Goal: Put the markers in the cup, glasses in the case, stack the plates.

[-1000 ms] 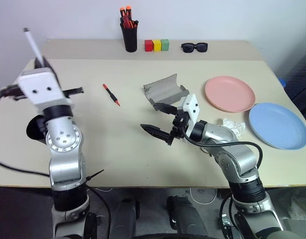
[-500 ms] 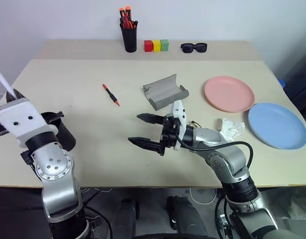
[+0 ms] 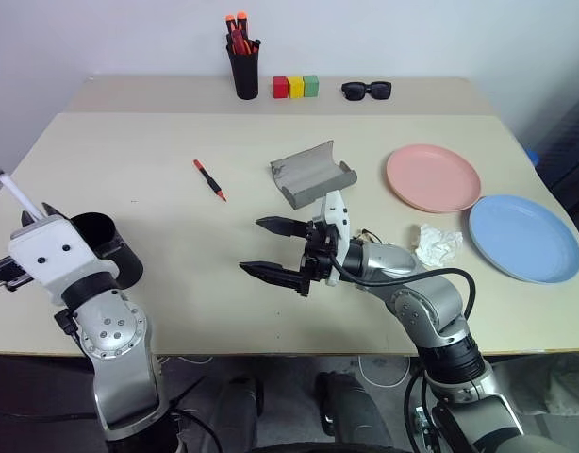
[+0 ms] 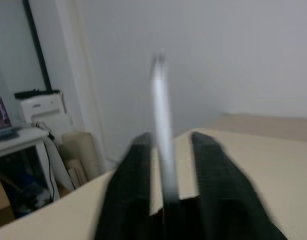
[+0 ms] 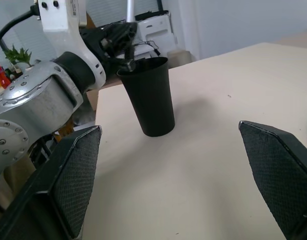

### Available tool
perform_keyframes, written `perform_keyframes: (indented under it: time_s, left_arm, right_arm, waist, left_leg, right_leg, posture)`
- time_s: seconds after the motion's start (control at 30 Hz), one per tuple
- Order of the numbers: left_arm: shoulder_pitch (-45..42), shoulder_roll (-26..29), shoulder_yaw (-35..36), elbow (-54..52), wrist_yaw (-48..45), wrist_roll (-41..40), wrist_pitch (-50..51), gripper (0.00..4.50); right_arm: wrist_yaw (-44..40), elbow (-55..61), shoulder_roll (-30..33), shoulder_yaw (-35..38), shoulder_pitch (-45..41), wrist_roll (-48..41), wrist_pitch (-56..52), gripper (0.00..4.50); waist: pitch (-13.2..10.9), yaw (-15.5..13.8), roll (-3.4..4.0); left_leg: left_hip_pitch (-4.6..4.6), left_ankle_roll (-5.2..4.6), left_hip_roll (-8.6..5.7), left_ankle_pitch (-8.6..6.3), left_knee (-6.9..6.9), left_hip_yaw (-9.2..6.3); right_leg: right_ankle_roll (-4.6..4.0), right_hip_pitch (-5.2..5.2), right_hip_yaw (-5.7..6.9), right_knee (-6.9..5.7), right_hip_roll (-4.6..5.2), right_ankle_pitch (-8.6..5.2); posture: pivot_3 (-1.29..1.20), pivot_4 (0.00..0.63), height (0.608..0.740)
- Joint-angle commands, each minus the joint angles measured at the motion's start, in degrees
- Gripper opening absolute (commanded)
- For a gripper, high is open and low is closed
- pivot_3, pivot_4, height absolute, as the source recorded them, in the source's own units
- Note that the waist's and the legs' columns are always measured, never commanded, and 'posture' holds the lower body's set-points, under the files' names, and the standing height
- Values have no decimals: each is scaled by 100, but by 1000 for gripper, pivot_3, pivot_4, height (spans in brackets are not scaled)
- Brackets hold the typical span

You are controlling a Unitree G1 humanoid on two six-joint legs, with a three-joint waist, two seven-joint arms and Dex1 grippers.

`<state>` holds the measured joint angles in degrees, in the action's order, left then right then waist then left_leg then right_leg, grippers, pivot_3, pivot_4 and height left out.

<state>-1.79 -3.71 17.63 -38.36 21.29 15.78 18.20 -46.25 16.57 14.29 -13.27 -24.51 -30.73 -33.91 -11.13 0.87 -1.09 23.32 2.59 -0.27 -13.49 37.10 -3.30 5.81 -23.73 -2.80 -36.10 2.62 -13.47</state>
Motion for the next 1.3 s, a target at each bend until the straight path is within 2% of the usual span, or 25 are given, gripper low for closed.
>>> perform_keyframes:
  time_s: [0.03,0.23,0.4,0.5,0.6,0.7,0.73,0.8,0.9,1.07,1.17,1.3]
  left_arm:
    - [-44,16,-30,-114,32,83,-70,3112]
    - [-189,51,-42,-130,-4,30,-62,3112]
    - [-1366,410,-353,66,-671,-445,274,3112]
    - [-2315,454,-515,619,-1103,-886,1436,3112]
    - [-3141,319,-316,1406,-958,-1027,2836,3112]
    - [-4064,154,25,2607,-438,-1038,3564,3964]
    - [-4388,184,71,3136,-297,-986,3847,4428]
    - [-4919,230,266,4006,-135,-1059,4154,4477]
    - [-5612,240,887,5320,23,-1540,3813,4477]
    - [-6438,591,1352,7472,223,-1996,3271,4477]
    - [-6767,825,1386,8582,342,-2117,2704,4477]
    - [-6992,1039,1317,9546,473,-2205,2037,4477]
  right_arm:
    - [19,190,-38,21,-1,-111,8,4500]
    - [32,192,-47,24,6,-122,-10,4500]
    - [135,92,-126,115,-49,-103,48,4500]
    - [293,-14,-212,272,-102,-121,70,4500]
    - [420,-107,-281,359,-151,-85,106,4500]
    - [514,-154,-311,387,-173,-30,157,4500]
    - [537,-147,-314,391,-166,-18,166,4500]
    - [572,-128,-310,394,-153,-11,178,4500]
    - [635,-63,-287,409,-94,-8,182,4500]
    - [739,48,-251,419,13,-11,174,4500]
    - [804,113,-227,430,67,-19,161,4500]
    - [876,190,-179,442,141,-21,125,4500]
  waist:
    - [0,3,0]
    - [0,-1,0]
    - [0,-25,-2]
    - [1,-10,-2]
    - [1,12,-2]
    - [-3,28,-6]
    - [-3,37,-6]
    - [-4,25,-6]
    - [-4,20,-7]
    - [-4,17,-7]
    - [-4,16,-7]
    - [-4,17,-7]
  left_leg:
    - [0,0,0,0,0,0]
    - [0,0,0,0,0,0]
    - [2,0,0,0,3,-2]
    - [0,0,-2,0,7,-2]
    - [-1,0,-3,0,5,-3]
    - [0,-2,-2,-1,1,-7]
    - [1,-2,-1,0,1,-11]
    - [2,-2,-1,0,-3,-12]
    - [4,-2,-3,0,-5,-10]
    - [5,-1,-4,0,-8,-9]
    - [8,0,-4,0,-9,-9]
    - [9,0,-5,0,-10,-7]
  right_leg:
    - [0,0,0,0,0,0]
    - [-1,0,0,0,0,0]
    - [-1,1,3,0,0,0]
    - [1,6,5,2,-1,1]
    - [19,7,5,3,-1,10]
    - [21,2,5,-1,-6,10]
    - [21,-1,7,-3,-8,10]
    - [22,-3,7,-3,-9,10]
    - [23,-5,8,0,-4,10]
    - [23,-9,8,0,-1,10]
    - [24,-13,8,-1,-1,11]
    - [24,-15,7,-1,1,11]
  posture:
    - [0,150,740]
    - [0,150,740]
    - [0,150,740]
    - [0,150,740]
    - [0,150,740]
    - [0,150,740]
    - [0,150,740]
    - [0,150,740]
    - [0,150,740]
    - [0,150,740]
    - [0,150,740]
    - [0,150,740]
